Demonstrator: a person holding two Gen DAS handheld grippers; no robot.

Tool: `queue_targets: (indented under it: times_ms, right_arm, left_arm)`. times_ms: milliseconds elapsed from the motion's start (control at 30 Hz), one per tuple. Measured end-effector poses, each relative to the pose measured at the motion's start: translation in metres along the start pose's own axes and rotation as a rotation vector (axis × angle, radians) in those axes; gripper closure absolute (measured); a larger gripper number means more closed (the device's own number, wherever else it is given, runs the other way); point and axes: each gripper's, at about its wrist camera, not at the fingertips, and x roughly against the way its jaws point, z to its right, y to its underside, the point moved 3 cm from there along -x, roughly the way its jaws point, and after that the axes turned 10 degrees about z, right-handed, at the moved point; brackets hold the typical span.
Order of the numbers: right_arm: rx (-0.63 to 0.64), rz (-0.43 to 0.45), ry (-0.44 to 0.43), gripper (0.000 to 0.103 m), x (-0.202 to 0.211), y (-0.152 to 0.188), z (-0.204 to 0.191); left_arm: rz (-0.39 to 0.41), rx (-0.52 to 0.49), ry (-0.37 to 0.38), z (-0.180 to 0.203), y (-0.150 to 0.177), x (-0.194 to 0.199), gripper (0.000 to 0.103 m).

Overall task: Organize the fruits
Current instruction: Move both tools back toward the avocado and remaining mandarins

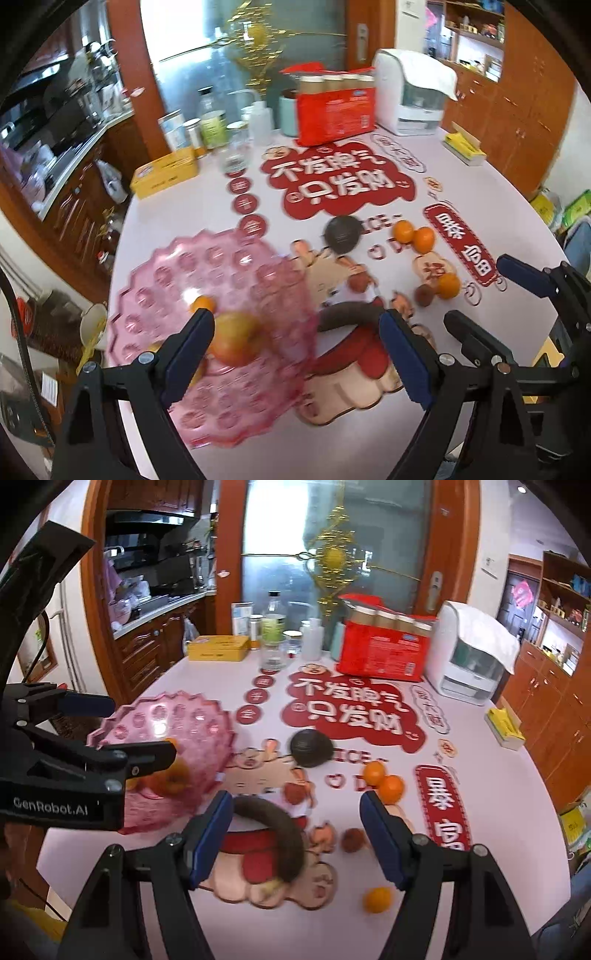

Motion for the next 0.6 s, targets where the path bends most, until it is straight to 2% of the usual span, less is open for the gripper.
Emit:
queue_targets:
  times_ms: [300,600]
  right_arm:
    - [-0.018,-0.025,0.093,0.031,-0.012,0.002,0.094]
    - [-0.023,-0.051,0.098,0.031,-0.059,0.013,0.164]
  left_arm:
    - [-0.076,-0.025,-0.004,0.079,-0.031,-0.053,0.013]
    - [-0.147,-0.045,-0.069,0.114,-0.049,-0.112,0.013]
